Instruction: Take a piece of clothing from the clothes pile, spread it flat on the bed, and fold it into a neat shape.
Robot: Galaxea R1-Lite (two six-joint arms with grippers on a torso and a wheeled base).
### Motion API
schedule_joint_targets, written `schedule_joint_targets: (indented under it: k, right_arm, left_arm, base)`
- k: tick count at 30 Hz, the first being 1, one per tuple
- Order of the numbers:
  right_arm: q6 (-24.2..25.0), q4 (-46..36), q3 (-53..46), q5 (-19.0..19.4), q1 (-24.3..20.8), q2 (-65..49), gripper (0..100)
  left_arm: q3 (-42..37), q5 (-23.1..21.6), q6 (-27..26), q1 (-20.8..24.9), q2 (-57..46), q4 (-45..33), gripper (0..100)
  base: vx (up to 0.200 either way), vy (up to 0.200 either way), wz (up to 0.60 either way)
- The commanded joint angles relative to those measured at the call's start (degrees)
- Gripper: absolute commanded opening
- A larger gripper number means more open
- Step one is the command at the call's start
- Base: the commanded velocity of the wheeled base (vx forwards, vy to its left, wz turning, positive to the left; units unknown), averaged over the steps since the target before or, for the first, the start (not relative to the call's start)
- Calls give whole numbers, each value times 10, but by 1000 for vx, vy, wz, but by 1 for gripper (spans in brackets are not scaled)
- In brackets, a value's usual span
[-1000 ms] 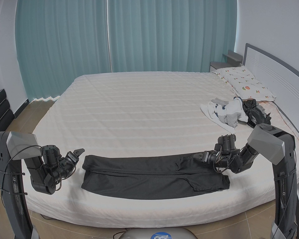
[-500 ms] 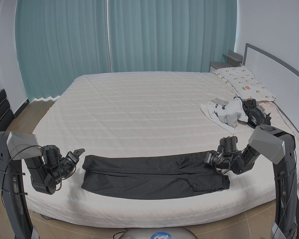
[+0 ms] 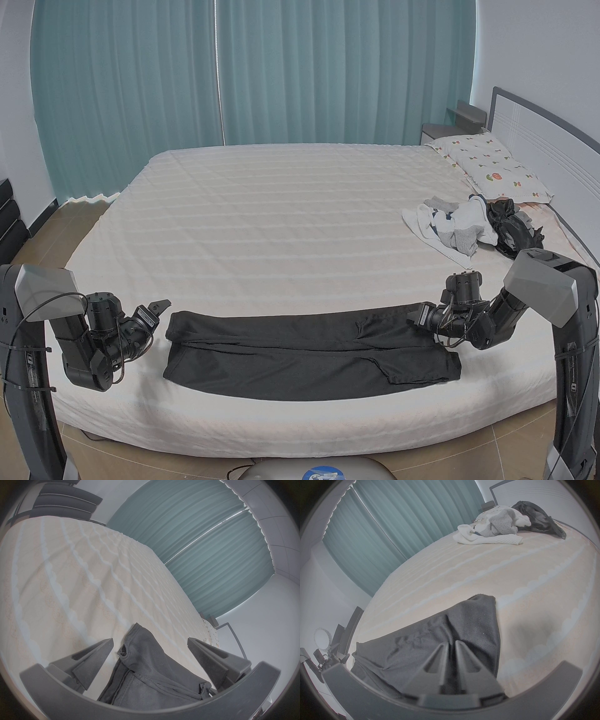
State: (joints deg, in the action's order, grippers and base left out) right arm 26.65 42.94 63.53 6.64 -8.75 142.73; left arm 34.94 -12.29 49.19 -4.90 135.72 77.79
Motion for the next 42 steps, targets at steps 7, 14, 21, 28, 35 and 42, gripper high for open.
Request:
schedule_joint_targets:
  k: [7,14,21,28,35,42]
  right_arm:
    - [-4,0,4,-22,-44,-61,100]
    - [-23,-44,63,-56,-117,-27,100]
    - [-63,-102,166,-131,-142,48,100]
    - [-70,-104,187,-136,-142,71,100]
    - [-75,-98,194,-139,-142,77,0]
    - [-72,-97,209,-148,-145,81,0]
  left_arm:
    - [3,0,0,0,4,-1,100]
    - [1,1,0,0,4,-1,100]
    - [3,1,0,0,8,-2,100]
    - [4,1,0,0,8,-2,100]
    - [4,1,0,0,8,-2,100]
    - [3,2,0,6,10,-3,100]
  base:
    - [0,0,0]
    - [0,0,0]
    - [0,0,0]
    - [0,0,0]
    - [0,0,0]
    - [0,0,0]
